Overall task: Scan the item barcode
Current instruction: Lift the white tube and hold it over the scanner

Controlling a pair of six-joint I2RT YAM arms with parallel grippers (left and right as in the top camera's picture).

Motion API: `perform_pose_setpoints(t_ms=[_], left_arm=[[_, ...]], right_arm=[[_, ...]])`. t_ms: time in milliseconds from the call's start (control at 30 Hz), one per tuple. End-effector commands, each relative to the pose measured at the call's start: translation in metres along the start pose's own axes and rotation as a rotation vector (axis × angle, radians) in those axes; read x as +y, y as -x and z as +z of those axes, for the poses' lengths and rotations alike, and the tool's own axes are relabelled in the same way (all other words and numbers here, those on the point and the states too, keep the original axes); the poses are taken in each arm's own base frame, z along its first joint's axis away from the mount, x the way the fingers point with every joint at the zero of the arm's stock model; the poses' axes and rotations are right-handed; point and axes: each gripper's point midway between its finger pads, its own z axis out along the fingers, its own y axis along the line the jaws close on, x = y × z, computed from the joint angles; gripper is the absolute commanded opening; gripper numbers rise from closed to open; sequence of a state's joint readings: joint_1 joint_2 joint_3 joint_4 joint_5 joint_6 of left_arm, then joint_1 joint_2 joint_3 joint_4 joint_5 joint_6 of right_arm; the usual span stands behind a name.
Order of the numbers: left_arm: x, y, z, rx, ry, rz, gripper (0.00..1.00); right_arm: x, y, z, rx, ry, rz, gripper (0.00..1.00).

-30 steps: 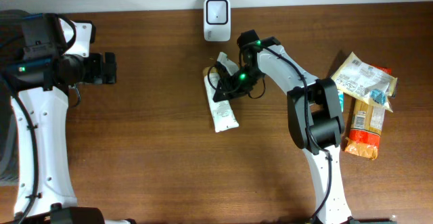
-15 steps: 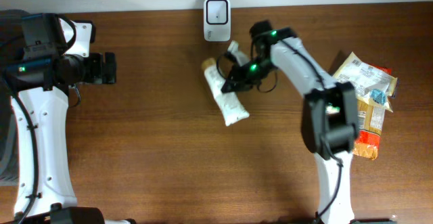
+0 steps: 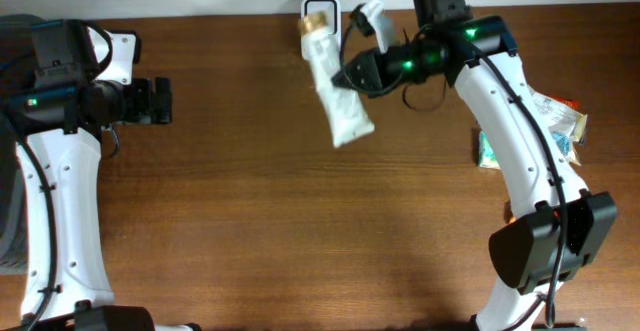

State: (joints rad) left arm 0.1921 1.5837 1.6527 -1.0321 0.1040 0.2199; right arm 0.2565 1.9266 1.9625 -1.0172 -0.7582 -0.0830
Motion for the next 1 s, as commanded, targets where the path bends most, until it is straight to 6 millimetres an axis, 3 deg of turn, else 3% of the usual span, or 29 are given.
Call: perform_pose_setpoints(t_ms=[0, 67, 167, 267, 367, 467, 600, 767, 967], left_arm=[[0.000, 0.002, -0.007, -0.017, 0.002, 0.013, 0.99], [0.000, 0.002, -0.007, -0.017, 0.002, 0.013, 0.99], [0.000, 0.002, -0.007, -0.017, 0.002, 0.013, 0.99], [0.000, 0.002, -0.007, -0.017, 0.002, 0.013, 0.99], [-0.001, 0.002, -0.007, -0.017, 0.001, 0.014, 0.99], [-0.001, 0.002, -0.007, -0.017, 0.001, 0.014, 0.99], [-0.001, 0.002, -0.007, -0.017, 0.001, 0.014, 0.99], [-0.001, 0.002, -0.007, -0.017, 0.001, 0.014, 0.99], [0.000, 0.003, -0.007, -0.020, 0.001, 0.014, 0.99]], right_arm=[[-0.051, 0.049, -0.031, -0.139, -0.634, -0.105, 0.04], [-0.065, 0.080, -0.040, -0.201, -0.976, -0.278, 0.04], [-0.082, 0.105, -0.028, -0.181, -1.220, -0.480, 0.04], [-0.117, 0.126, 0.017, -0.100, -1.346, -0.749, 0.04], [-0.141, 0.137, 0.048, -0.021, -1.425, -0.981, 0.04], [-0.159, 0.142, 0.071, -0.017, -1.483, -1.095, 0.04], [-0.180, 0.135, 0.096, -0.042, -1.421, -1.135, 0.04], [-0.213, 0.122, 0.102, 0.003, -1.417, -1.122, 0.04], [-0.222, 0.115, 0.108, 0.026, -1.384, -1.133, 0.04]])
